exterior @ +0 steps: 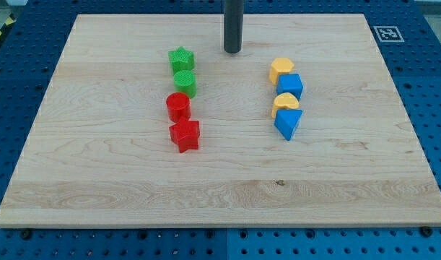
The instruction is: Move the red circle to the top left of the red star
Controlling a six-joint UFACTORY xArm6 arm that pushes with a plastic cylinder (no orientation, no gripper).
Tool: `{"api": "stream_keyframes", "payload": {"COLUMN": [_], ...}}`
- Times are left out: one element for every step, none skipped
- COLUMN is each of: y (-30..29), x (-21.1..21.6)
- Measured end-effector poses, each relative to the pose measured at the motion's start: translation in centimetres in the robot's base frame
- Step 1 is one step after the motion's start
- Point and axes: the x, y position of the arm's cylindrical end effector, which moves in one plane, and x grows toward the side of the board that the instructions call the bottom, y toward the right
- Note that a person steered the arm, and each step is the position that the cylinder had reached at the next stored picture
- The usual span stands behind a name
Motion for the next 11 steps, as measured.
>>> {"api": "stream_keyframes", "payload": {"y": [0.0, 0.1, 0.1, 0.1, 0.1, 0.0, -1.1, -5.3, -9.9, -10.6, -10.3], "x": [0.2, 0.2, 0.2, 2.3, 6.2, 10.4, 13.3, 14.4, 14.4, 14.4, 13.2]}}
